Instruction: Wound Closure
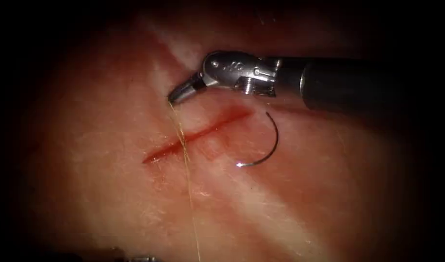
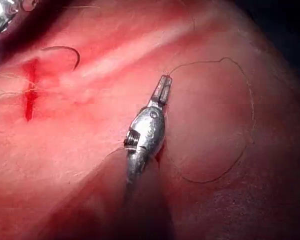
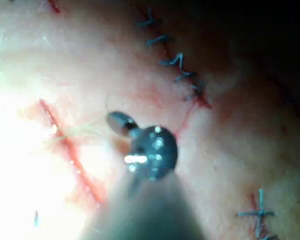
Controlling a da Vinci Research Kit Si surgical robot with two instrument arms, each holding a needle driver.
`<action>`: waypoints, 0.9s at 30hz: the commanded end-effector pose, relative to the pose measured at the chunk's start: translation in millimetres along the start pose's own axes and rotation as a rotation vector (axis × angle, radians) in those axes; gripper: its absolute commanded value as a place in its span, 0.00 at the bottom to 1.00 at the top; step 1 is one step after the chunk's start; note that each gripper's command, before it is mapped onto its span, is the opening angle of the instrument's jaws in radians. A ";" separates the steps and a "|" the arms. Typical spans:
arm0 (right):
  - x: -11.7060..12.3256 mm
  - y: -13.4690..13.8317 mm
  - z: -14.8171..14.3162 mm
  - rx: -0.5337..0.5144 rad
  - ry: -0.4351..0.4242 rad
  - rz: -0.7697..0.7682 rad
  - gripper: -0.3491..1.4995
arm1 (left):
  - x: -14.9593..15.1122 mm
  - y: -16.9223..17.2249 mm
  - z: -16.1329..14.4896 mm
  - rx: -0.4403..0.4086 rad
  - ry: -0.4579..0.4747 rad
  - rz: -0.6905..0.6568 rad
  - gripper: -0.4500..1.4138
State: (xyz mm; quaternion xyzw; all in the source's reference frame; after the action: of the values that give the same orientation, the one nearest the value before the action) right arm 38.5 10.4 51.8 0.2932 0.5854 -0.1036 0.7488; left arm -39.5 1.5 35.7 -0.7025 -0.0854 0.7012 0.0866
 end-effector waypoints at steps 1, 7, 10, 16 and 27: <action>0.3 1.0 0.5 -0.004 0.002 -0.001 0.00 | -0.9 0.6 0.9 -0.006 0.002 -0.002 0.00; 0.4 1.1 0.5 -0.010 0.000 -0.011 0.00 | -0.1 2.7 2.0 -0.018 0.005 -0.012 0.00; 0.5 1.5 0.6 -0.019 -0.002 -0.011 0.00 | 0.4 3.7 2.3 -0.020 0.005 -0.010 0.00; 0.6 2.1 1.1 -0.031 0.010 -0.016 0.00 | -0.2 5.3 2.8 -0.022 0.002 -0.019 0.00; 0.3 3.6 1.4 -0.065 0.002 -0.017 0.00 | -0.7 8.2 4.5 -0.029 0.000 -0.034 0.00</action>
State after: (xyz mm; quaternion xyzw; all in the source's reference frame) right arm 40.8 12.1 52.8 0.2630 0.5913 -0.0873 0.7573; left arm -43.8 -6.2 33.7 -0.7017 -0.1073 0.6986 0.0891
